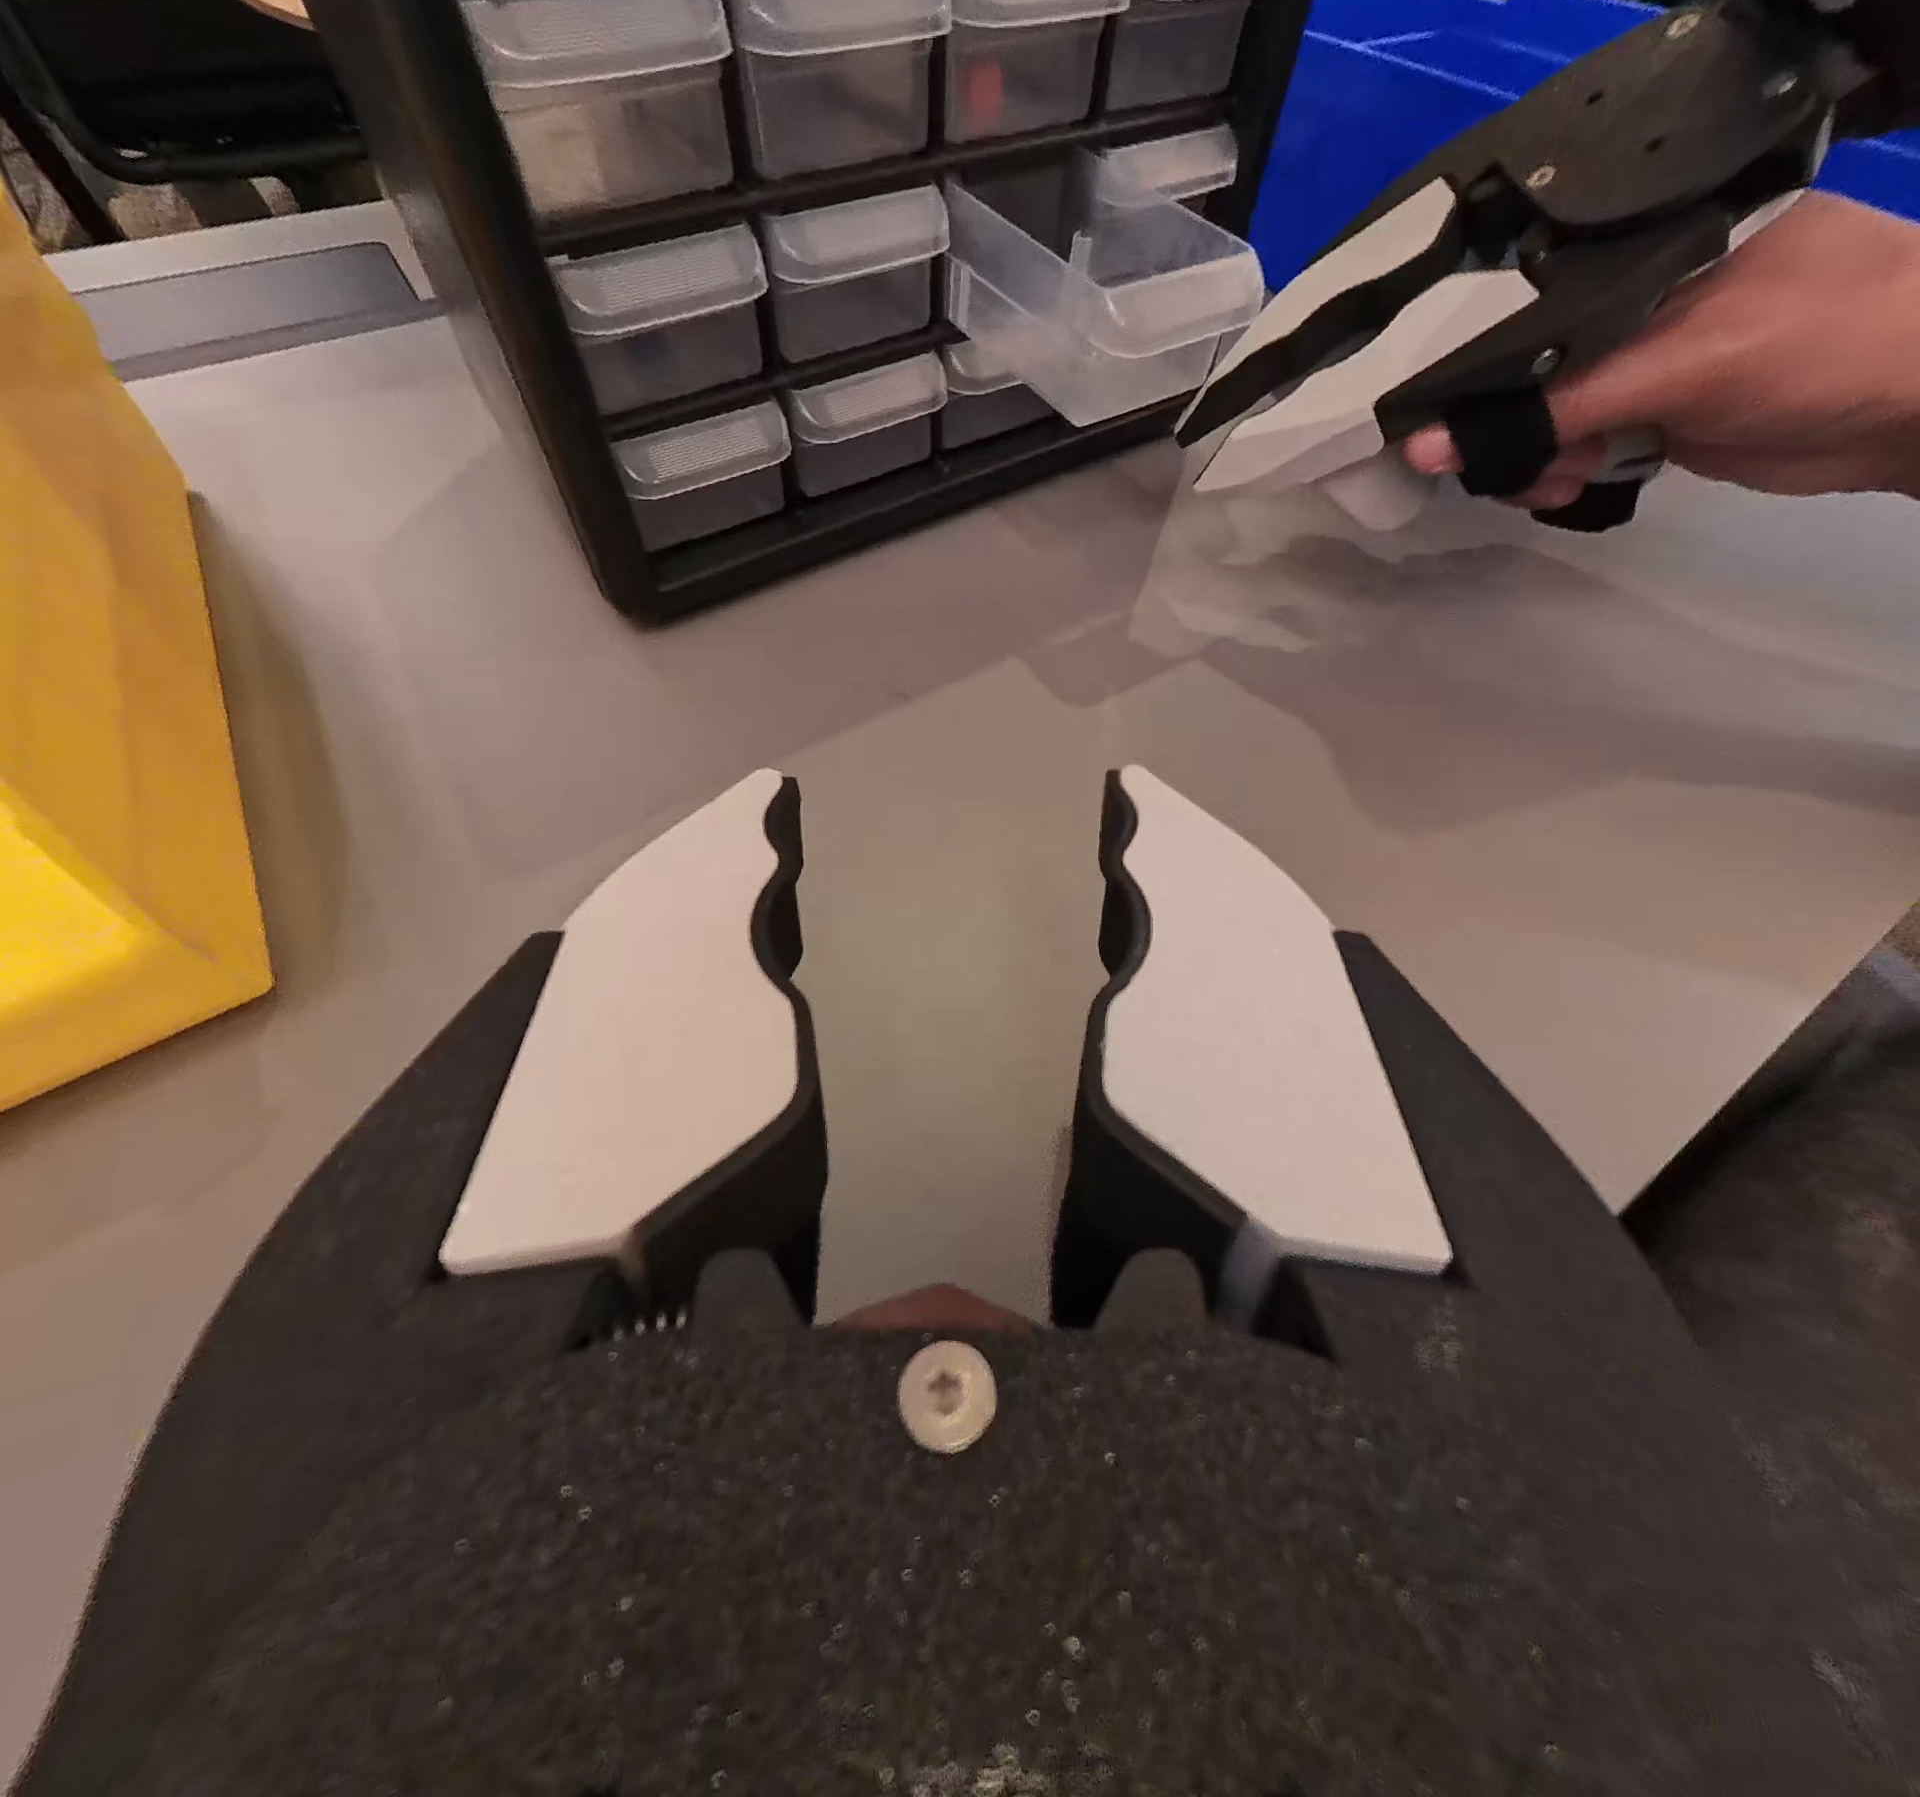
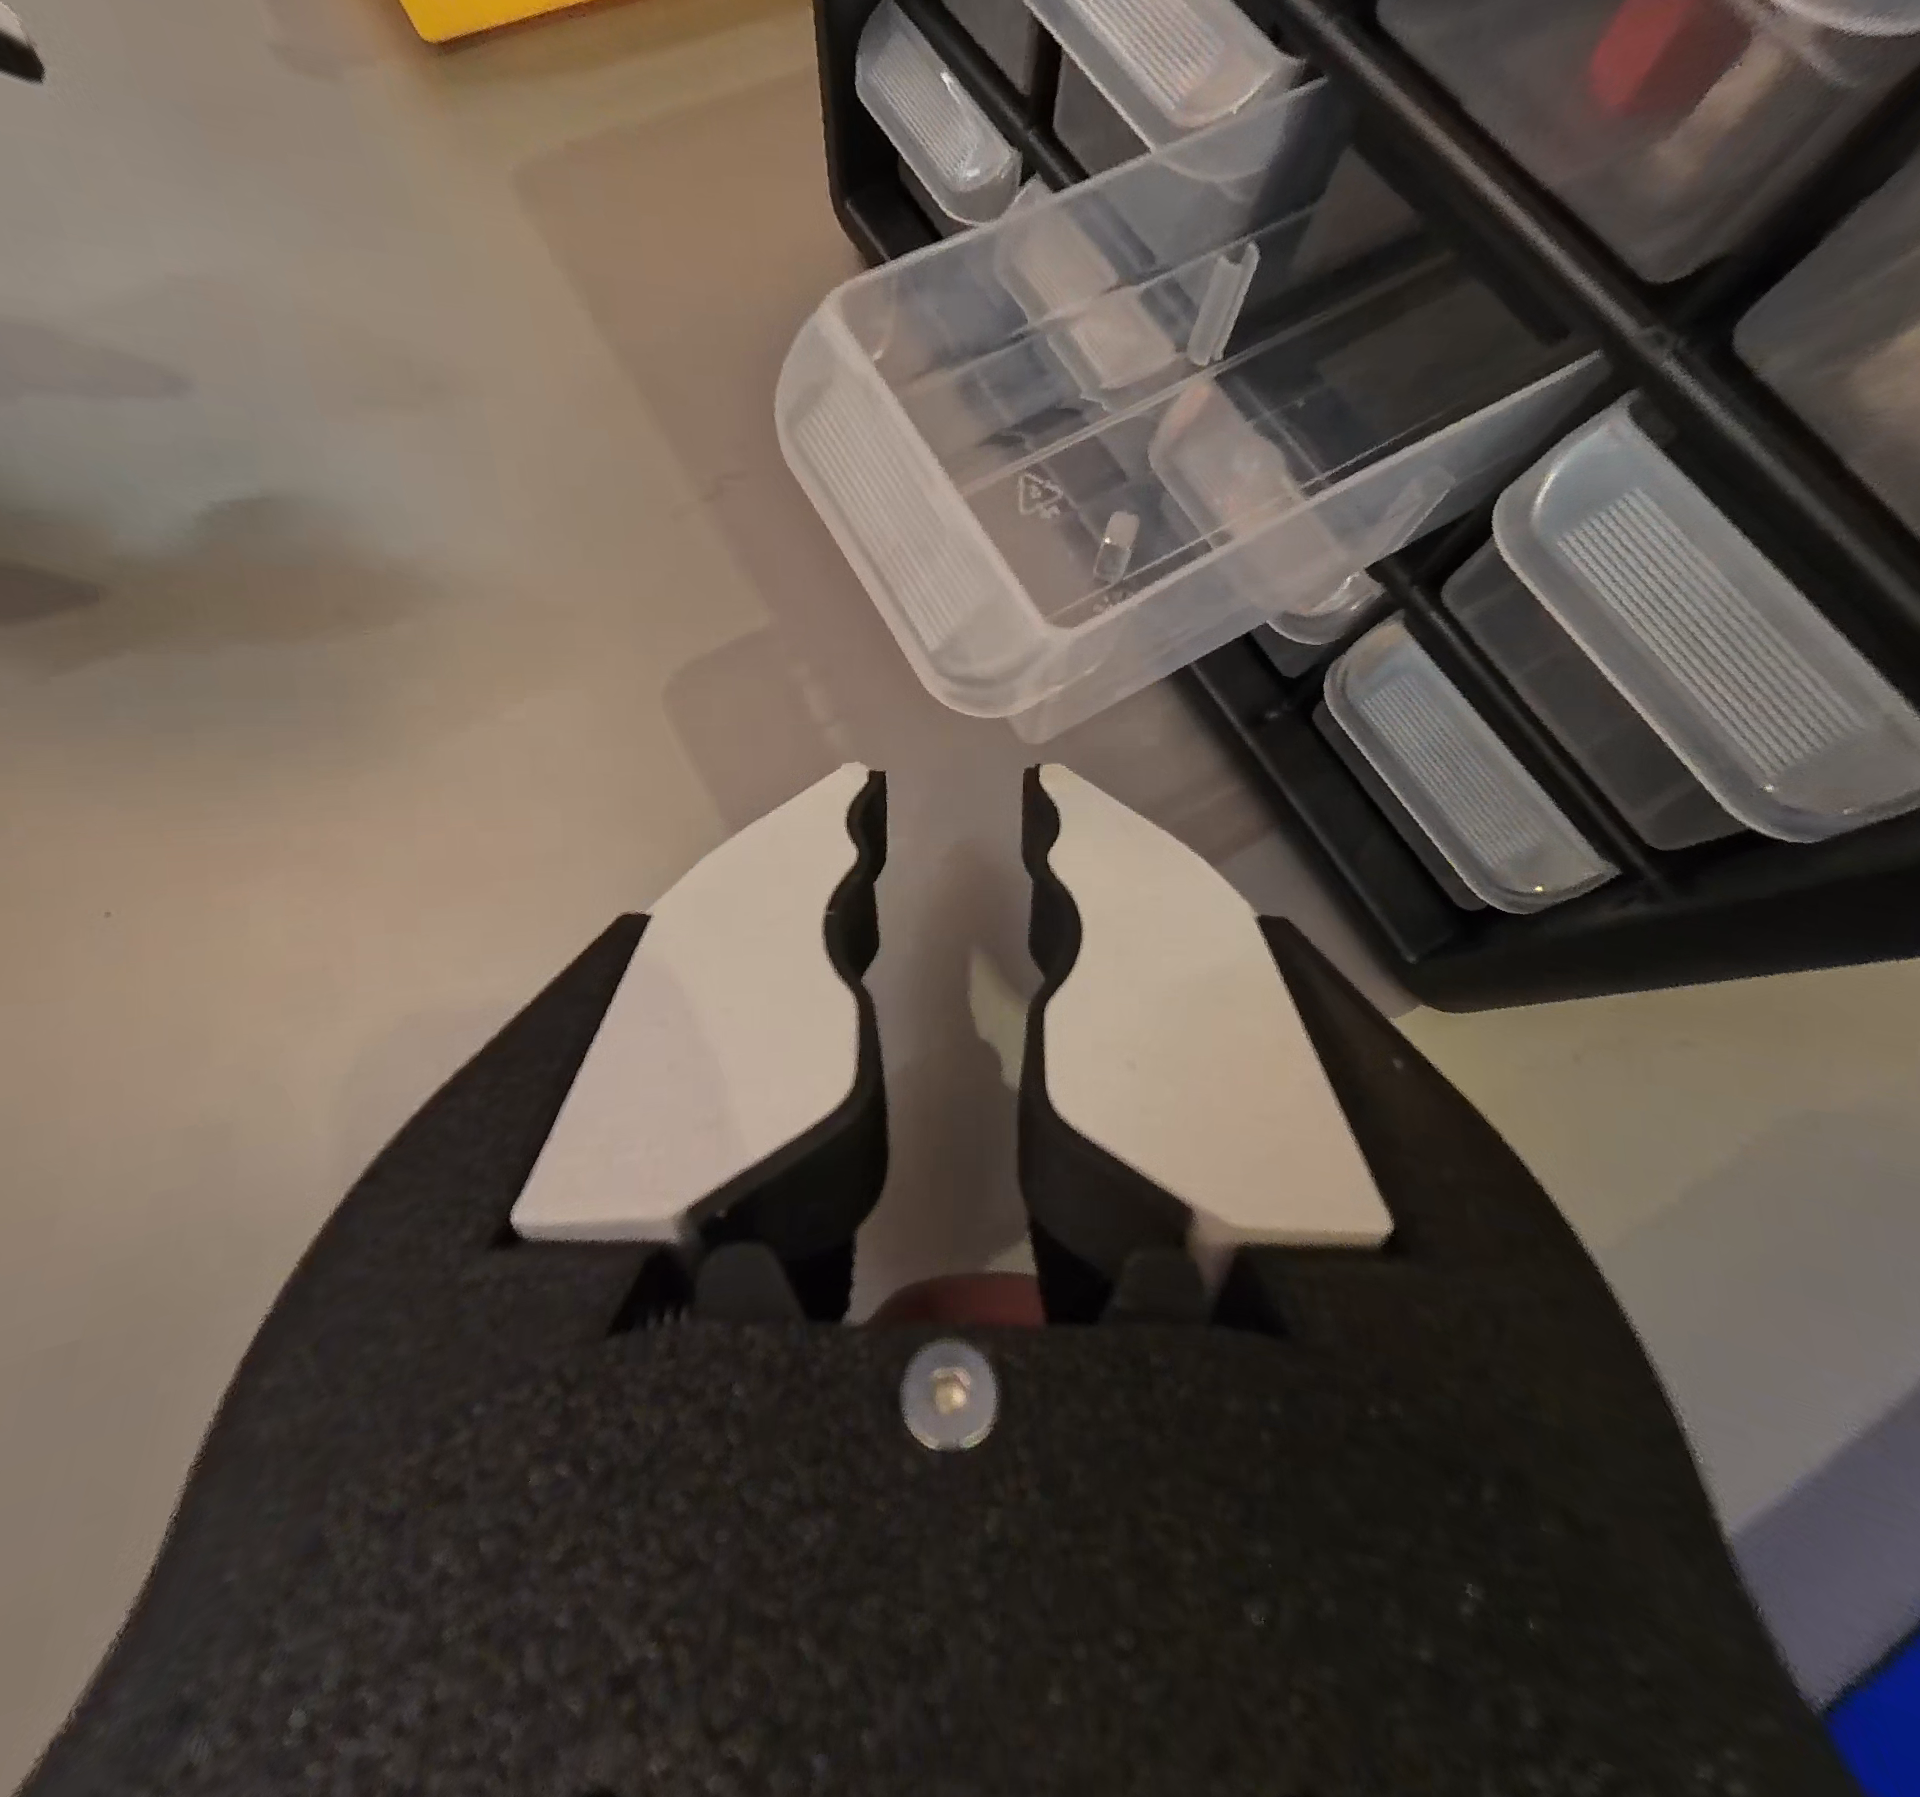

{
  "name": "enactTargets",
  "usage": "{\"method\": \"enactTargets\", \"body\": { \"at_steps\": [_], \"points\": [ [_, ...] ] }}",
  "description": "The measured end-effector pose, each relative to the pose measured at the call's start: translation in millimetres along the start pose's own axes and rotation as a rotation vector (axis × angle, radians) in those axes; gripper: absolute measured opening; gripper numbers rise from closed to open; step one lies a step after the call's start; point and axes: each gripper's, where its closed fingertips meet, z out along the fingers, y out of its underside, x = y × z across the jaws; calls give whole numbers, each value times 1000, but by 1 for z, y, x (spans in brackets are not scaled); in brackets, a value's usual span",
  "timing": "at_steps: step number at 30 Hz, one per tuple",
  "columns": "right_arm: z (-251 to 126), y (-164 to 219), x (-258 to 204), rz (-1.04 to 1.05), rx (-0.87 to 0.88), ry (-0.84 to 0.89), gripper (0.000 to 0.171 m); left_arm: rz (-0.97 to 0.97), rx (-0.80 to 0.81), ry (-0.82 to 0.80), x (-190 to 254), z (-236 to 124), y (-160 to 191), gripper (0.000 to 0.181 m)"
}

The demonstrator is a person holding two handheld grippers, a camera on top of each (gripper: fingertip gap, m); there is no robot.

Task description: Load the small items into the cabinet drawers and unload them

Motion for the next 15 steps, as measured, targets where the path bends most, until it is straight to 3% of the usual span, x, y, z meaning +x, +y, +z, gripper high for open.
{"method": "enactTargets", "body": {
  "at_steps": [6,9,13,15],
  "points": [
    [-12,-7,5,13,79,27,24,-11,-4,31,9,2,1,54],
    [-30,-16,6,44,221,90,24,-9,-7,32,10,1,1,54],
    [-59,-32,7,84,467,296,27,-13,-5,50,13,0,3,53],
    [-63,-41,4,138,507,345,29,-14,-4,59,14,0,3,53]
  ]
}}
